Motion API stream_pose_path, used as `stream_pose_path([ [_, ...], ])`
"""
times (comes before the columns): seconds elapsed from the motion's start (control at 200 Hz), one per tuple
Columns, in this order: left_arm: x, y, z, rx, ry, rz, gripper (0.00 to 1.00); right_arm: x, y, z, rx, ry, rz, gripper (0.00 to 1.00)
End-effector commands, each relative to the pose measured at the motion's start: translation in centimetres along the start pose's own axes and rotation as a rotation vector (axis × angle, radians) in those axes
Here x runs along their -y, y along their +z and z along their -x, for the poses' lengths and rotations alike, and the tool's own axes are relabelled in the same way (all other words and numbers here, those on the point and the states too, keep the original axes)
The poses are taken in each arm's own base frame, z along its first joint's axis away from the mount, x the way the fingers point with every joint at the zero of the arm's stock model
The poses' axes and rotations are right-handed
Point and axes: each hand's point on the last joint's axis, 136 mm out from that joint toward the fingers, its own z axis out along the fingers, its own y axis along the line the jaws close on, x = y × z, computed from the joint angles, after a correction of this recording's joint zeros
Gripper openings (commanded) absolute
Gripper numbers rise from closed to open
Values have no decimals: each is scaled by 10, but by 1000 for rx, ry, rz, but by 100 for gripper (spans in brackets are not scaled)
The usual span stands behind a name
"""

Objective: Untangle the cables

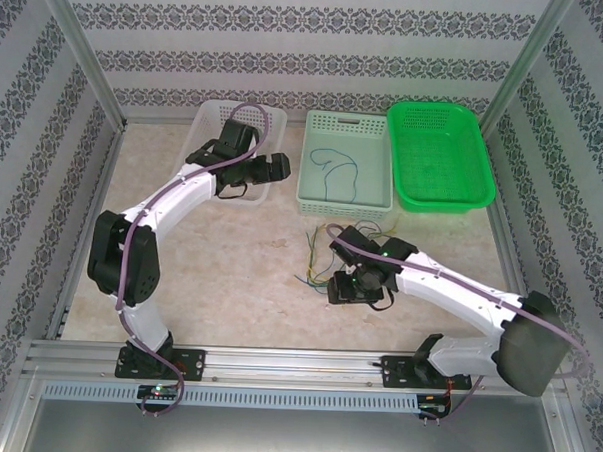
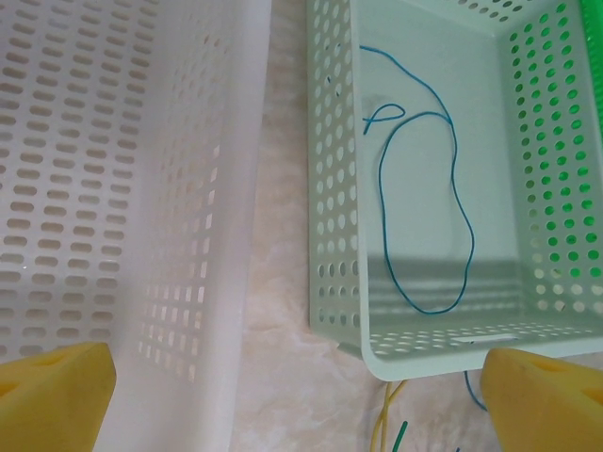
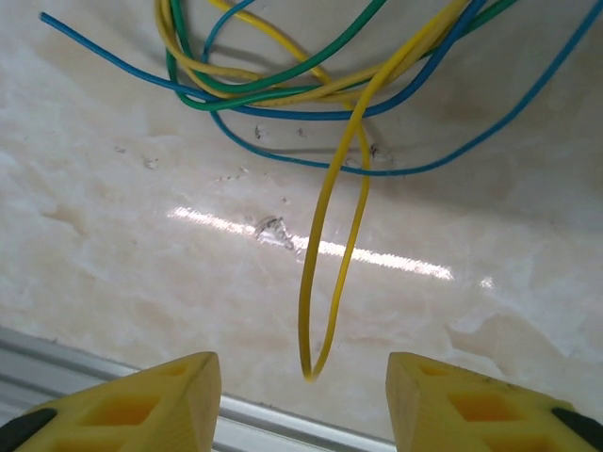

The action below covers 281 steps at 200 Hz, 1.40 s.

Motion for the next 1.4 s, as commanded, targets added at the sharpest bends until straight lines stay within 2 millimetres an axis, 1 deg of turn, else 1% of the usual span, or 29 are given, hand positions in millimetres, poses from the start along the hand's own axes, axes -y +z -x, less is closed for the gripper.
stream_pose_path([
  [0.0, 2, -5, 2, 30, 38, 1, 100, 8, 11, 4, 3, 8, -83, 47],
  [0.08, 4, -7, 3, 37, 46, -12, 100, 11, 16, 8, 14, 5, -105, 41],
  [0.205, 4, -10, 5, 50, 52, -7, 100, 0, 16, 18, 47, 0, -59, 32],
  [0.265, 5, -12, 6, 55, 56, -10, 100, 4, 16, 18, 51, -1, -79, 23],
  [0.315, 6, -14, 6, 59, 60, -17, 100, 9, 13, 18, 58, -6, -104, 11],
  [0.365, 9, -16, 6, 65, 70, -33, 100, 8, 6, 19, 71, -20, -98, 0],
  [0.415, 15, -20, 7, 71, 84, -61, 100, 5, -5, 21, 99, -37, -75, 0],
  [0.475, 22, -25, 8, 84, 112, -101, 100, -2, -25, 26, 151, -55, -27, 0],
  [0.535, 27, -31, 9, 107, 133, -130, 100, -10, -48, 32, 207, -61, 44, 0],
  [0.624, 36, -41, 11, 143, 174, -181, 100, -22, -89, 38, 299, -86, 165, 0],
  [0.704, 54, -54, 10, 177, 238, -270, 100, -27, -123, 42, 366, -96, 243, 0],
  [0.784, 73, -67, 7, 215, 319, -343, 100, -34, -145, 42, 384, -107, 314, 0],
  [0.879, 98, -81, -2, 242, 418, -428, 100, -40, -155, 44, 392, -130, 348, 0],
  [0.969, 120, -90, -13, 247, 494, -503, 99, -47, -162, 52, 421, -139, 372, 0],
  [1.039, 132, -94, -23, 242, 526, -555, 100, -56, -174, 62, 467, -148, 415, 0],
  [1.114, 143, -99, -32, 235, 549, -626, 100, -61, -183, 71, 505, -153, 430, 0],
  [1.184, 154, -105, -43, 219, 576, -709, 100, -60, -185, 79, 521, -156, 404, 0],
  [1.244, 161, -109, -55, 195, 604, -776, 100, -57, -181, 85, 527, -153, 375, 0],
  [1.299, 164, -110, -66, 166, 629, -811, 100, -55, -177, 89, 529, -146, 357, 0],
  [1.399, 162, -108, -85, 109, 662, -850, 99, -55, -176, 95, 548, -144, 365, 0],
])
